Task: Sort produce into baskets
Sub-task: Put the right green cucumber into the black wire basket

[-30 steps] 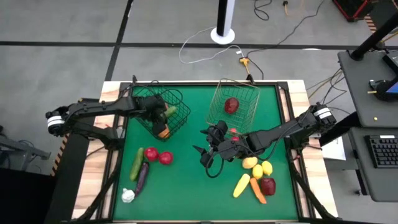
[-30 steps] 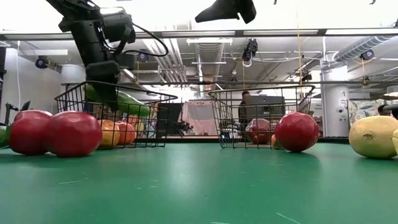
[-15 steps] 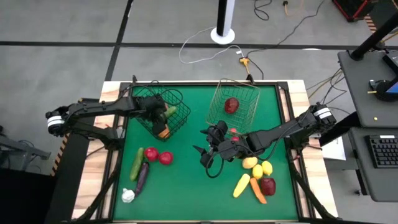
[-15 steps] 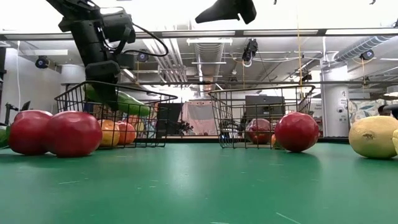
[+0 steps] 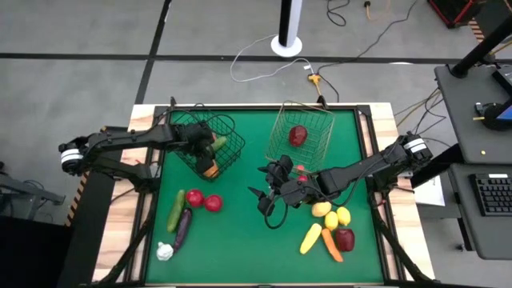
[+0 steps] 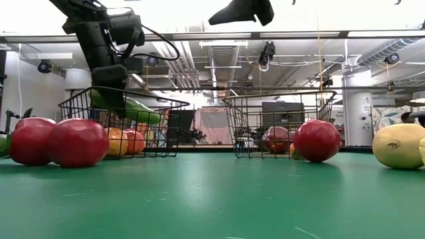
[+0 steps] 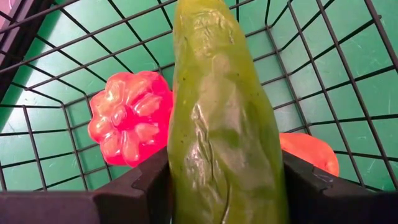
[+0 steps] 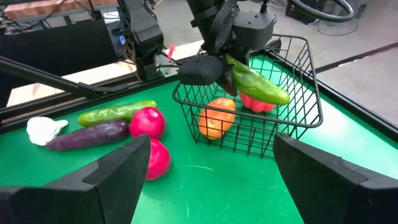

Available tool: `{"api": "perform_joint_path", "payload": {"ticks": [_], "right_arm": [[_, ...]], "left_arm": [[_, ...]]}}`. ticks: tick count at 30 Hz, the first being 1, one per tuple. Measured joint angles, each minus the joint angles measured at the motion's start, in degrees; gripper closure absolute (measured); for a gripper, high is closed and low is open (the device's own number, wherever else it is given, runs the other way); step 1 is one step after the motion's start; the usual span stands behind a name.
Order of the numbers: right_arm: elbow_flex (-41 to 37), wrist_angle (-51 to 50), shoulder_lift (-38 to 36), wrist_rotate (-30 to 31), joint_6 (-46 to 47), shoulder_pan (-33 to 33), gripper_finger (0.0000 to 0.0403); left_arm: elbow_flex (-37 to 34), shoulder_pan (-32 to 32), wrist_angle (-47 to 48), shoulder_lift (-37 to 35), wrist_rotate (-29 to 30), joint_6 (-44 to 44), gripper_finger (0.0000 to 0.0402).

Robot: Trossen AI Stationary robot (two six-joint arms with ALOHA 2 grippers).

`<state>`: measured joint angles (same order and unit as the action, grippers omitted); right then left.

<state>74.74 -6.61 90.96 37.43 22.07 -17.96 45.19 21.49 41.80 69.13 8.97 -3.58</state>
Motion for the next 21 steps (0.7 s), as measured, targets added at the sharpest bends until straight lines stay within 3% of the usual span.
{"api": "perform_joint_path", "payload": {"ticks": [10,21], "right_arm": [[-0.02,0.0,0.0,0.02,0.0,0.0,0.0069],[-0.04,0.0,0.0,0.02,0.0,0.0,0.0069]], "left_arm": [[0.0,0.01,0.92,-0.01,-0.13,1.04,0.0209],[0.0,-0.02,0.89,-0.03,-6.08,1.82,0.0209]]}}
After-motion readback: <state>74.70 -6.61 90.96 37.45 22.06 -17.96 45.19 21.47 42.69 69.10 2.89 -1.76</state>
